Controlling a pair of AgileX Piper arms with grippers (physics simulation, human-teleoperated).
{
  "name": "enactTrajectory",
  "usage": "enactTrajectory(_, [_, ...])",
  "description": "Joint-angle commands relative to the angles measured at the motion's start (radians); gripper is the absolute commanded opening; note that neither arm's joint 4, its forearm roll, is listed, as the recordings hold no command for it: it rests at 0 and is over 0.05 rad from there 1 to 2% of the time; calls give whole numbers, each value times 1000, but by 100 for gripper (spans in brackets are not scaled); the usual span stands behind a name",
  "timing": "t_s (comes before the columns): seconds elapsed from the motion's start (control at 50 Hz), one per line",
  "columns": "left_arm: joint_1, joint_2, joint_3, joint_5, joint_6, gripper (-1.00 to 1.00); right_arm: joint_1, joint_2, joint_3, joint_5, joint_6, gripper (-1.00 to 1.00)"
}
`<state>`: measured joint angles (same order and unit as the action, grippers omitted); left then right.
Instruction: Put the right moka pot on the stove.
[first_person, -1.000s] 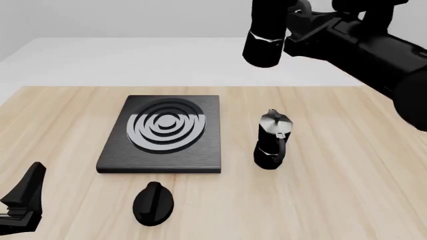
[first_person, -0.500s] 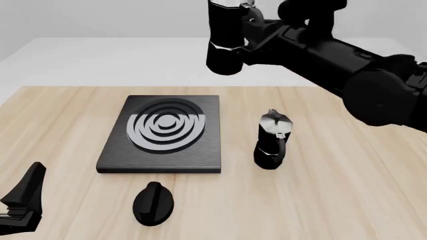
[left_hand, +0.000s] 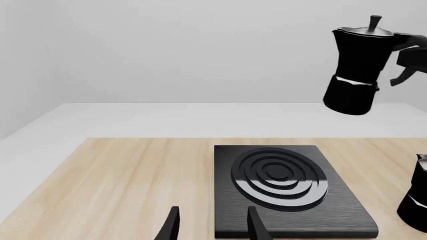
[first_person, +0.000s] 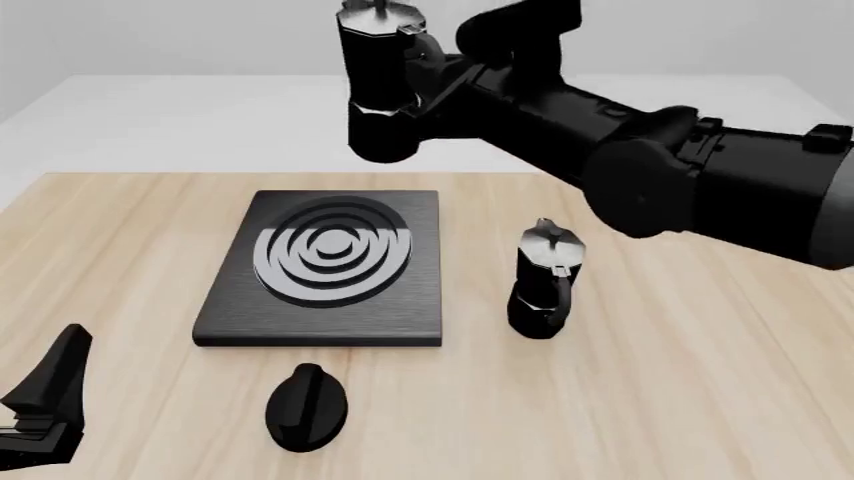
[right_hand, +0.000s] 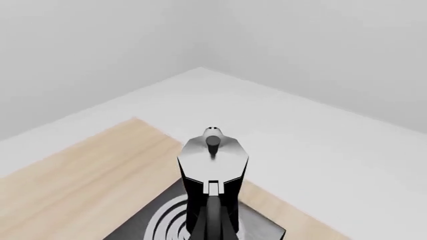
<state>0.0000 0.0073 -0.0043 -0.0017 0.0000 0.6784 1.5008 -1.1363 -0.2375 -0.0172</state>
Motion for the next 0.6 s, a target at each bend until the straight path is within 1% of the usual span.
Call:
enactTrajectory(0.02, [0, 0, 0, 0, 0, 100, 31, 70, -83, -28, 22, -100])
enactTrajectory(0.08, [0, 0, 0, 0, 0, 100, 38, 87, -86, -43, 38, -100])
enactTrajectory(0.14, [0, 0, 0, 0, 0, 100, 36, 88, -80, -60, 39, -100])
enactTrajectory(0.24, [0, 0, 0, 0, 0, 100, 12, 112, -70, -99, 74, -100])
enactTrajectory(0.36, [0, 0, 0, 0, 0, 100, 14, 163, -81, -123, 70, -100])
enactTrajectory(0.5, [0, 0, 0, 0, 0, 100, 17, 248, -123, -142, 76, -100])
enactTrajectory(0.6, [0, 0, 0, 0, 0, 100, 25, 276, -143, -139, 77, -100])
